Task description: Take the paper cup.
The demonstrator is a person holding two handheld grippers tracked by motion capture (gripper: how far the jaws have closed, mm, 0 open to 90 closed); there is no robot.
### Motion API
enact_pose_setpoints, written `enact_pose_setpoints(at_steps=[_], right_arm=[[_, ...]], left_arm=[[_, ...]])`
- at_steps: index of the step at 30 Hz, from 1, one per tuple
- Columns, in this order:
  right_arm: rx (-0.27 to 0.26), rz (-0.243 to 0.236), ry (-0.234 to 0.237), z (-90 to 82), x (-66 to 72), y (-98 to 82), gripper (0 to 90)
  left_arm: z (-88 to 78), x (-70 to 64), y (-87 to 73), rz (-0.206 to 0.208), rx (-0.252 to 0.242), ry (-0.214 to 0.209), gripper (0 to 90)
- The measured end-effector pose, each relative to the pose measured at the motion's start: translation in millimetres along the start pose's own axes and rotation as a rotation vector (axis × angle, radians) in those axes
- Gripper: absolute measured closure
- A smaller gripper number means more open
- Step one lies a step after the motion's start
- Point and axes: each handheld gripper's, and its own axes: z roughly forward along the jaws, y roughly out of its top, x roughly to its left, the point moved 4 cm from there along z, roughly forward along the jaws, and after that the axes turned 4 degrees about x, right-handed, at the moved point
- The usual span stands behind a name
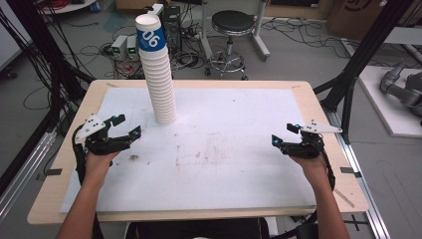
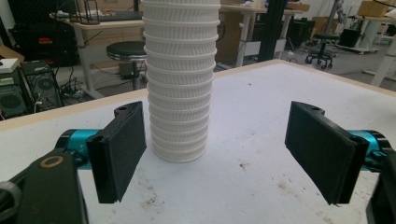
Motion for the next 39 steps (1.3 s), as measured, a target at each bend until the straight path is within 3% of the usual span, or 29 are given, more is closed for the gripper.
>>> enact_pose_setpoints(at_steps=[13,16,22,25,26,27,30,33,34,37,38,39], right_arm=[[-0.014,0.008,0.021,3.6,2.8,4.1,20.0],[-0.038,0.001,0.051,8.3,12.2,14.2,20.0],[-0.033,0.0,0.103,20.2,21.5,29.0,20.0],[-0.028,-0.015,0.139,29.6,26.6,43.4,20.0],[-0.036,-0.039,0.17,37.8,34.5,60.2,20.0],[-0.036,-0.039,0.17,37.8,34.5,60.2,20.0],[-0.041,-0.092,0.228,59.6,49.8,89.6,20.0],[-0.037,-0.107,0.252,71.0,58.0,102.8,20.0],[-0.04,-0.116,0.292,81.6,66.9,115.9,20.0],[-0.045,-0.129,0.315,90.7,74.0,127.4,20.0],[-0.057,-0.144,0.339,101.5,83.0,142.6,20.0],[-0.057,-0.144,0.339,101.5,83.0,142.6,20.0]], left_arm=[[-1.9,2.5,-3.4,-0.001,0.015,0.01,20.4],[-4.2,2.4,-4.0,-0.004,0.014,0.014,20.4],[-5.1,3.8,-8.1,-0.005,0.034,0.021,20.5],[-5.0,4.0,-9.2,-0.005,0.039,0.021,20.5],[-4.6,4.5,-9.7,-0.005,0.04,0.022,20.4],[-4.3,5.0,-10.4,-0.005,0.044,0.022,20.4],[-4.3,6.2,-12.0,-0.006,0.051,0.022,20.5],[-5.4,7.3,-12.3,-0.014,0.046,0.024,20.4],[-5.6,7.6,-12.6,-0.015,0.047,0.025,20.5],[-5.0,7.9,-13.3,-0.023,0.044,0.021,20.5],[-4.9,8.0,-13.4,-0.025,0.043,0.021,20.5],[-4.9,8.0,-13.5,-0.024,0.042,0.021,20.5]])
